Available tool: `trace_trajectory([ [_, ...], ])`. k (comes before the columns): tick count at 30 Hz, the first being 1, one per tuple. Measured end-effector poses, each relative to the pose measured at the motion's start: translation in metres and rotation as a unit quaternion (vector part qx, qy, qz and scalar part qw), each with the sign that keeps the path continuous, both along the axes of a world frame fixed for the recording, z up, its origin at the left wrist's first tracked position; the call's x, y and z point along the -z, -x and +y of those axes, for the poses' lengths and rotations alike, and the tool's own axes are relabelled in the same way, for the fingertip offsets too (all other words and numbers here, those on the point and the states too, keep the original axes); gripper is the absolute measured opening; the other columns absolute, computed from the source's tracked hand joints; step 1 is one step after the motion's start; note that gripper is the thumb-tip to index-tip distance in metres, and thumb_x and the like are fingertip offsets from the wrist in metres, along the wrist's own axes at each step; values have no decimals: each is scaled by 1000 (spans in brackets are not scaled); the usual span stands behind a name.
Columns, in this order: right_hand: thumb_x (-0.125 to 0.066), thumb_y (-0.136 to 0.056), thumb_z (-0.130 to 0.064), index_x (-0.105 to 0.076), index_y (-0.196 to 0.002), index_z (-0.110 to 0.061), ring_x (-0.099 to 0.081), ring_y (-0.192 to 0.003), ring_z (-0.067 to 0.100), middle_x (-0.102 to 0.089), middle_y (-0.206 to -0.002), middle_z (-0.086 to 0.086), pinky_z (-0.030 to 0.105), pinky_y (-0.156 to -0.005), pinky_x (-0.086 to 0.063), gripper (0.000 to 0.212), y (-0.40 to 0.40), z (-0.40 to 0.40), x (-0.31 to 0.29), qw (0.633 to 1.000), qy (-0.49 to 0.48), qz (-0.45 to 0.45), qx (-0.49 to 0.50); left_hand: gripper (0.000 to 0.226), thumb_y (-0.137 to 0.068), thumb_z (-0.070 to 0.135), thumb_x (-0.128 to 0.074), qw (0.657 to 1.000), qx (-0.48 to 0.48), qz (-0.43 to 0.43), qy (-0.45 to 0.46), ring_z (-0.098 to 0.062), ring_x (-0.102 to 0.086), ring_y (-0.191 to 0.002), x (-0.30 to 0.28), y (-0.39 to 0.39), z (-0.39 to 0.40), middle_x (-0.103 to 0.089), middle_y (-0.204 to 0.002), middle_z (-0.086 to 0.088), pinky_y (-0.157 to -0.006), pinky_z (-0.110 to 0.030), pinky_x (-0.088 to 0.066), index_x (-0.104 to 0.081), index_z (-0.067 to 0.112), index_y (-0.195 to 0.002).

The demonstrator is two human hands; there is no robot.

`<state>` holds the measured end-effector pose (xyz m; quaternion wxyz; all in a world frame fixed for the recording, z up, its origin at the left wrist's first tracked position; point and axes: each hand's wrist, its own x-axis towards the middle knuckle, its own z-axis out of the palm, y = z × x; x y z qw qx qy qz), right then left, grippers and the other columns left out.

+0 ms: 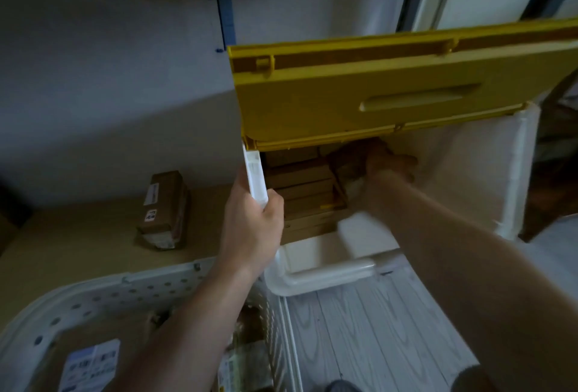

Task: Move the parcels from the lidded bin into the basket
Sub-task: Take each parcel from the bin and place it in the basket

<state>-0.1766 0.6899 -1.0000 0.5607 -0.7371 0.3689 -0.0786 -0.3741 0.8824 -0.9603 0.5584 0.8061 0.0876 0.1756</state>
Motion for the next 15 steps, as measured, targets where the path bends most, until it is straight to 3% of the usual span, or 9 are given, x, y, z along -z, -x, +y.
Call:
trace_trajectory([
  [3,-63,-66,-82,-28,-153,-8,-45,-140,34,-46,-152,14,42,-113,-37,120,24,-9,-20,999,-20,-30,13,19,-101,22,-54,999,12,30,-30,-10,-55,-57,-8,5,4,-56,-76,-3,-45,-15,-39,-54,8,-113],
  [6,-80,-65,-67,-28,-151,-11,-47,-136,40,-44,-150,17,47,-110,-43,115,50,-17,-26,994,-86,-50,44,36,-98,38,-61,996,22,58,-60,-9,-61,-82,-18,14,11,-62,-97,1,-59,-22,-41,-49,19,-126],
  [8,-81,-44,-67,-29,-148,-21,-56,-122,41,-52,-139,16,52,-101,-50,125,72,-20,-26,988,-142,-59,29,43,-96,42,-63,996,31,63,-59,-11,-62,-93,-23,23,14,-62,-109,3,-66,-25,-43,-47,22,-131],
  [10,-74,-31,-66,-37,-135,-19,-64,-105,37,-61,-123,14,53,-91,-57,120,78,-34,-14,985,-157,-67,9,47,-98,39,-62,996,43,55,-56,-12,-62,-102,-27,36,12,-60,-116,7,-72,-25,-44,-44,21,-137],
  [13,-78,-41,-56,-35,-120,-19,-63,-99,36,-59,-114,16,49,-83,-60,97,135,-26,-50,977,-203,-70,-12,60,-101,36,-58,995,56,37,-76,-7,-51,-117,-35,59,7,-48,-136,14,-88,-25,-41,-33,18,-152],
  [15,-83,-60,-45,-32,-121,-19,-61,-98,34,-55,-111,16,43,-76,-61,84,155,-26,-63,970,-228,-83,-19,63,-101,35,-57,994,54,22,-92,-9,-58,-111,-38,70,4,-51,-144,6,-81,-19,-44,-30,20,-155],
])
